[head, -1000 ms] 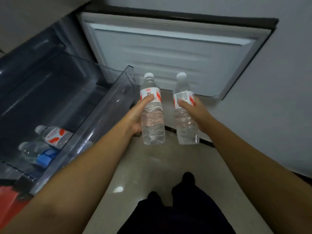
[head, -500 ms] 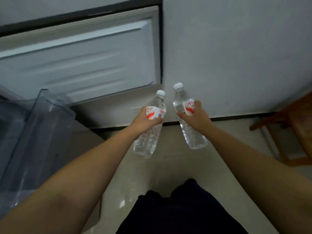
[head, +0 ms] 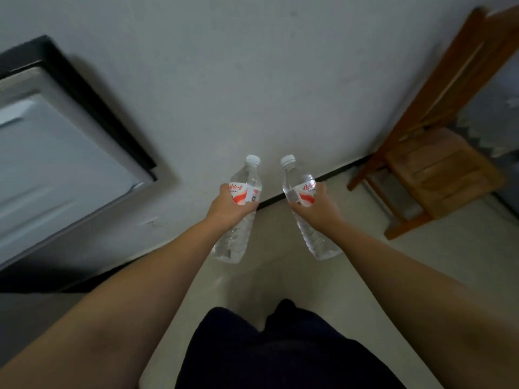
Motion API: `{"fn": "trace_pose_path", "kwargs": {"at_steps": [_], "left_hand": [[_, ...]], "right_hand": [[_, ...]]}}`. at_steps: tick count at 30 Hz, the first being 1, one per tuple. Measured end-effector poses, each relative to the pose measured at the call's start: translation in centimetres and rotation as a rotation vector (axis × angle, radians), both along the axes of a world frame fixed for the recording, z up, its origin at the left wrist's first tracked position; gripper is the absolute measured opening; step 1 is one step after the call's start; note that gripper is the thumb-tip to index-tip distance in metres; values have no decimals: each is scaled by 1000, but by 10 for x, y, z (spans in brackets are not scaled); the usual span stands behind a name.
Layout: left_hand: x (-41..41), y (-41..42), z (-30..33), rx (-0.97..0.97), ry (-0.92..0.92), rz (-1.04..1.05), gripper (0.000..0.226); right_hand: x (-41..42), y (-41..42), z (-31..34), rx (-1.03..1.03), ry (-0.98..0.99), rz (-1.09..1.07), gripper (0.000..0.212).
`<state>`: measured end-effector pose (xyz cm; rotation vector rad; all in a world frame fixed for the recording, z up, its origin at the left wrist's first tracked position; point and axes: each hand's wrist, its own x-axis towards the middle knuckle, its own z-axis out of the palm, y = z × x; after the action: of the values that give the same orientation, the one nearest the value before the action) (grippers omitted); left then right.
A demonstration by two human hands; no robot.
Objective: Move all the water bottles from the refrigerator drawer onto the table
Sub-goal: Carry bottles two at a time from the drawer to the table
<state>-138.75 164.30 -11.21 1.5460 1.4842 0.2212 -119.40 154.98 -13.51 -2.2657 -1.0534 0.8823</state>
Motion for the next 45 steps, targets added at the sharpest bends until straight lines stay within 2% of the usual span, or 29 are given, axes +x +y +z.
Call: {"fn": "trace_pose_path", "kwargs": {"at_steps": [6, 12, 23, 30, 38, 45], "left_hand": [[87, 19, -6, -37, -17, -227, 71], [183, 45, -11, -69, -30, -549, 71], [330, 81, -2, -39, -10, -1027, 66], [400, 30, -6, -33, 41, -1259, 72], [485, -79, -8, 3, 34, -1488, 71], [565, -181, 1, 8, 9, -1565, 71]], "right_hand": [[59, -27, -9, -21, 6, -266, 72], [108, -40, -16, -64, -8, -568, 70], [162, -50, -6, 6, 10, -1064, 62], [173, -91, -3, -29, -22, -1288, 62], [216, -181, -10, -43, -32, -1474, 61], [273, -282, -3, -96, -16, -1577, 62]]}}
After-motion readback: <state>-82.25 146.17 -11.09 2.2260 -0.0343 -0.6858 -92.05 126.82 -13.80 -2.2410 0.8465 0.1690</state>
